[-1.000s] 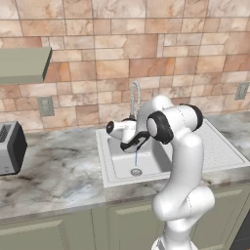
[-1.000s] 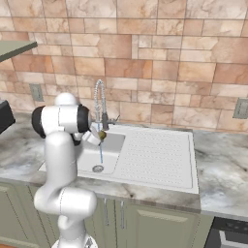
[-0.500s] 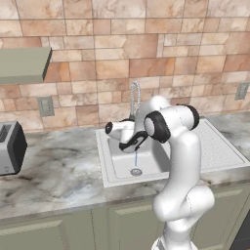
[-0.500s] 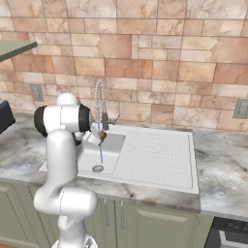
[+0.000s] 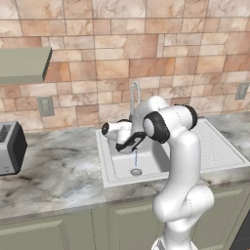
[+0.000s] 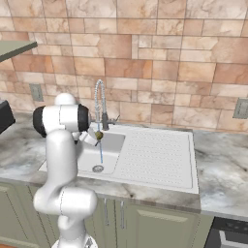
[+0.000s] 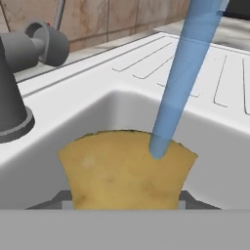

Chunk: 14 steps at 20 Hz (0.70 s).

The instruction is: Soak the sponge with water for a few seconds and then drop it inside the sink.

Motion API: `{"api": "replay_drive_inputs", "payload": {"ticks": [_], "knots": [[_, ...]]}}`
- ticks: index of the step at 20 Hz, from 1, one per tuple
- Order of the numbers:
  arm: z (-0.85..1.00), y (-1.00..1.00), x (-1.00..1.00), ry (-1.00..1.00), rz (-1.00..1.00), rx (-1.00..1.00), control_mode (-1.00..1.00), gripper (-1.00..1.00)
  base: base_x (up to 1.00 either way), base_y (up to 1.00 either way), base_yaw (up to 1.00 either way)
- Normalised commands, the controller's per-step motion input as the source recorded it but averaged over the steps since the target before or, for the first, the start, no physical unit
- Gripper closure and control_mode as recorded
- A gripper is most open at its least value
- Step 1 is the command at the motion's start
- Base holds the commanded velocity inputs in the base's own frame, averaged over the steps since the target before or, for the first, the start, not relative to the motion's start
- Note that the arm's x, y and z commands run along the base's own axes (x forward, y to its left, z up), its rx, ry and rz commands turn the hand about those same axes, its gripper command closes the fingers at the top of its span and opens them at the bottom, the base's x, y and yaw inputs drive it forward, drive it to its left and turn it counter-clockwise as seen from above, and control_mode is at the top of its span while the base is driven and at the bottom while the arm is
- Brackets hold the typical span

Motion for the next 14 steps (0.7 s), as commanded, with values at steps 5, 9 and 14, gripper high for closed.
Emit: {"api": "replay_drive_inputs", "payload": {"ticks": [5, 9, 14], "knots": [[0.00, 0.05, -0.12, -0.01, 0.00, 0.00, -1.00, 1.00, 0.00, 0.00, 0.00], [0.00, 0.09, -0.10, 0.00, 0.00, 0.00, -1.00, 1.00, 0.00, 0.00, 0.00], [0.00, 0.09, -0.02, 0.00, 0.00, 0.10, -1.00, 1.00, 0.00, 0.00, 0.00]]}}
